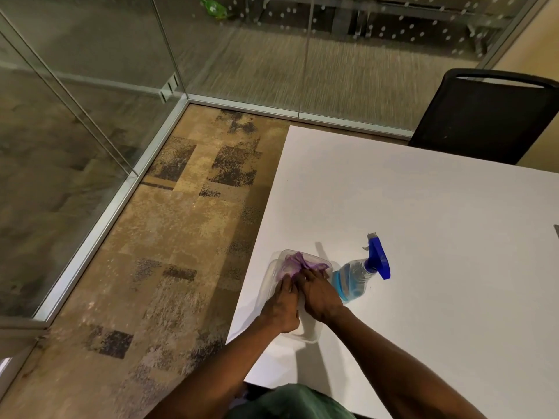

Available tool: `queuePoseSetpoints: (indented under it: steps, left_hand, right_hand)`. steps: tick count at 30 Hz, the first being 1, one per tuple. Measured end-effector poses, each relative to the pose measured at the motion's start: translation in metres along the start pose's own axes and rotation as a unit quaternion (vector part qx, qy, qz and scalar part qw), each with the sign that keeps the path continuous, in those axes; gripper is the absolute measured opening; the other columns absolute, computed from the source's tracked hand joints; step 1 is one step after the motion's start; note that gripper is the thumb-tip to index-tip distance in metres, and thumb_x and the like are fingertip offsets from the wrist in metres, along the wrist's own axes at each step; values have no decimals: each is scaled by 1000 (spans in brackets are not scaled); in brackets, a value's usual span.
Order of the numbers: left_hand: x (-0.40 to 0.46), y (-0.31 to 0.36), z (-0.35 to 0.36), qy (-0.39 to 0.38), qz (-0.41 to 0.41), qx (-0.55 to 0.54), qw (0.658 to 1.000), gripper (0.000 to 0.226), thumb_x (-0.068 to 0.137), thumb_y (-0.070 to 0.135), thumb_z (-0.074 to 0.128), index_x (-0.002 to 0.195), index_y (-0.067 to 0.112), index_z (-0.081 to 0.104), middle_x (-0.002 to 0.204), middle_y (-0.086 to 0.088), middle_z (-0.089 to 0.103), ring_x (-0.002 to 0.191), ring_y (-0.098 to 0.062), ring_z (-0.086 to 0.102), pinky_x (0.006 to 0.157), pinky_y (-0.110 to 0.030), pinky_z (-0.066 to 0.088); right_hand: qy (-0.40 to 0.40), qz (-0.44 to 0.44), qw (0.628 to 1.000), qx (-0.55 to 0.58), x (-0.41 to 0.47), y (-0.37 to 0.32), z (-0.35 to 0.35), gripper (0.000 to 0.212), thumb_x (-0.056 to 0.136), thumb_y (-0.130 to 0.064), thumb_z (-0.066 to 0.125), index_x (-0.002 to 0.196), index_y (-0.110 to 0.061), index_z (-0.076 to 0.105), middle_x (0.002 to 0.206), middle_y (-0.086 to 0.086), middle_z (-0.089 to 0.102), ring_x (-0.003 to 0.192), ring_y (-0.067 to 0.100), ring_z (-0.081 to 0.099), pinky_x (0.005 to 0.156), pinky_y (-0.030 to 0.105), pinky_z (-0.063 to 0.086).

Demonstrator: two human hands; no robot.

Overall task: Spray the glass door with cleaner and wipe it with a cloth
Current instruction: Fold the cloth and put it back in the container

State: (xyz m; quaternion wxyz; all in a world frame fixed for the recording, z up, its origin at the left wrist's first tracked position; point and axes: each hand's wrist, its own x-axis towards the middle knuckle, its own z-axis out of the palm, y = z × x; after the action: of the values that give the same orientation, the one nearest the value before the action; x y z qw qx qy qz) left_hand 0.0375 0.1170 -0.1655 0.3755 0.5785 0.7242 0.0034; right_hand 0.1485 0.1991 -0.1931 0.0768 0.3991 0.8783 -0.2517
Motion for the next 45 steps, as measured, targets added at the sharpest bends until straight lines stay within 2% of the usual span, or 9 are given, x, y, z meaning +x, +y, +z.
queuePoseSetpoints:
  steps: [4,8,15,20,25,31,37,41,45]
  left_hand:
    - [6,-1,1,25,15,-16,999,73,101,28,50,161,10,12,171,-10,7,160,-25,4,129,-37,17]
    - [4,11,-11,66,21,-68,995,66,104,26,48,161,13,17,171,-4,9,160,-23,7,129,-33,18]
    - [1,56,-33,124,56,-118,984,62,101,28,57,157,22,29,165,2,31,155,-20,26,128,-35,24]
    - [0,83,-41,111,94,-173,974,61,100,17,58,156,26,33,163,7,36,152,-16,35,122,-31,33]
    - [-6,89,-46,62,119,-171,976,62,102,8,51,157,27,31,160,2,43,146,-20,43,117,-27,37]
    - [-15,88,-48,54,125,-181,974,66,101,6,53,158,30,28,158,3,44,143,-20,47,113,-27,42]
    - [-31,80,-64,101,126,-237,958,62,103,7,50,157,29,31,160,7,42,145,-14,44,108,-13,31]
    - [-41,53,-78,122,122,-285,943,61,100,4,48,152,36,41,153,7,52,139,-12,51,118,-31,42]
    - [-50,25,-79,142,121,-312,931,63,99,1,52,146,43,46,146,11,57,132,-6,56,108,-25,51]
  right_hand:
    - [144,40,979,137,-21,-8,-15,36,92,-30,54,123,-18,68,122,4,73,111,21,68,98,34,55]
    - [251,203,891,321,-56,-17,-28,13,93,-23,68,81,-19,69,77,-4,73,72,15,68,66,29,54]
    - [337,407,751,395,-80,12,-44,55,76,-36,87,103,-14,46,92,3,58,84,28,62,66,29,44]
    - [364,321,781,393,-75,19,-58,76,75,-34,90,137,-17,49,119,-7,52,104,12,53,87,31,45]
    - [345,322,791,389,-67,23,-60,39,89,-29,78,120,-8,65,111,15,74,101,35,71,84,32,49]
    - [350,300,813,356,-73,25,-62,29,92,-25,75,111,-5,68,104,17,76,96,37,72,83,36,53]
    - [402,203,830,329,-99,2,-100,20,87,-27,80,101,-22,67,86,-8,69,83,20,69,78,36,54]
    - [402,155,831,351,-114,-19,-129,32,85,-28,82,112,-20,67,99,-10,68,89,13,64,84,30,51]
    - [353,101,863,348,-113,-40,-133,31,83,-24,84,106,-28,63,95,-16,67,83,2,64,75,20,50]
